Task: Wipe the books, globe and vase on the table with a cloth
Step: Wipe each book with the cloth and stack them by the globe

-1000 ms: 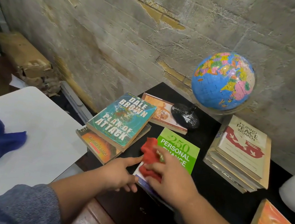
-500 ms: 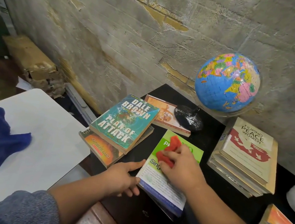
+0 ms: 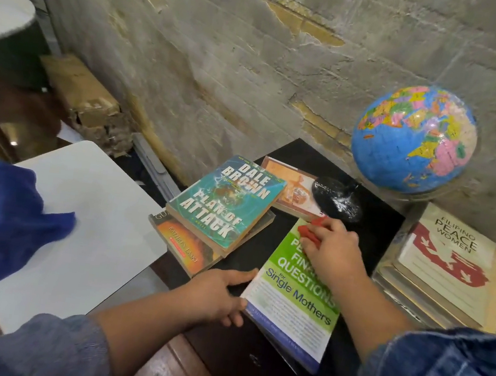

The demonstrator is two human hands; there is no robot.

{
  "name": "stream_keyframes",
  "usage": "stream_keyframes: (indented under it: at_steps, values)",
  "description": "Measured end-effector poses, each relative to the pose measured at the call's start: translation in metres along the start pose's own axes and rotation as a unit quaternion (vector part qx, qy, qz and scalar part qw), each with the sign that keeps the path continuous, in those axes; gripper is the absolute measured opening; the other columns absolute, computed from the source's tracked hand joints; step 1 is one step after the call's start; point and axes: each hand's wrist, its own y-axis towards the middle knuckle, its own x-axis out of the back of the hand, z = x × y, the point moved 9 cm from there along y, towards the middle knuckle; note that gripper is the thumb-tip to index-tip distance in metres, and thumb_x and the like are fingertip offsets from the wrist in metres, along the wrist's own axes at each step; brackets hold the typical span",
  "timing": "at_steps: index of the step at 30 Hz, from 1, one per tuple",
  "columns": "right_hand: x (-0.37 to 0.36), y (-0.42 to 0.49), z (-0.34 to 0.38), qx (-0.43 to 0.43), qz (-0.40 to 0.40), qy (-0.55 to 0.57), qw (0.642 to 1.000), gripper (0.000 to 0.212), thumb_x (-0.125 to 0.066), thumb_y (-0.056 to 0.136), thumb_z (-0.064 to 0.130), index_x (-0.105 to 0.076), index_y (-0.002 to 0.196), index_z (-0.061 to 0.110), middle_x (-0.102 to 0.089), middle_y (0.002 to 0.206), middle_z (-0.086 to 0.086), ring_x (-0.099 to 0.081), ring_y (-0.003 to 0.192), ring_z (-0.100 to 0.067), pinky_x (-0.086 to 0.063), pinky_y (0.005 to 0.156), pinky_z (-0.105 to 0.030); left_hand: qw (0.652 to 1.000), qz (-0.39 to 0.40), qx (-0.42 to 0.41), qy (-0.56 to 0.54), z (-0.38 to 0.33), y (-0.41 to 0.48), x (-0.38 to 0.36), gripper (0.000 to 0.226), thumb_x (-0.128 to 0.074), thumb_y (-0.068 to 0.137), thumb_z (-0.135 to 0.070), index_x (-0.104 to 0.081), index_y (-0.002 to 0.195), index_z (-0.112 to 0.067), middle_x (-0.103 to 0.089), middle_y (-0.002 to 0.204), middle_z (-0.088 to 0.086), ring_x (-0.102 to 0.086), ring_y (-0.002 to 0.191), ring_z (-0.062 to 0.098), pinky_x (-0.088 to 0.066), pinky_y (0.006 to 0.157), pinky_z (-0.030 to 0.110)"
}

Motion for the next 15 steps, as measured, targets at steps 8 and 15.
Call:
stream_keyframes:
  at_steps: [8,15]
  values:
    - [0.001,-0.034,-0.013,0.02,0.004,-0.031,0.999,0.047,-0.044,0.094,0.052,-0.049,0.137,0.035,-0.042,0.137,0.009,-0.037,0.113,-0.023,-0.04,0.1,-0.039,1.0,-0.003,-0.002,0.004,-0.001,-0.005,0.0,0.056,-0.05,0.097,-0.013,-0.032,0.144,-0.036,-0.066,0.084,0.008,-0.056,0.061,0.01,-0.039,0.047,0.014]
    - [-0.006,-0.095,-0.002,0.077,0.043,-0.021,0.996,0.054,-0.046,0.093,0.052,-0.04,0.143,0.034,-0.036,0.136,0.009,-0.028,0.126,-0.015,-0.033,0.11,-0.032,1.0,0.002,-0.002,0.008,0.004,-0.003,0.0,0.056,-0.052,0.096,-0.02,-0.032,0.143,-0.041,-0.069,0.079,0.0,-0.06,0.063,0.009,-0.041,0.056,0.023]
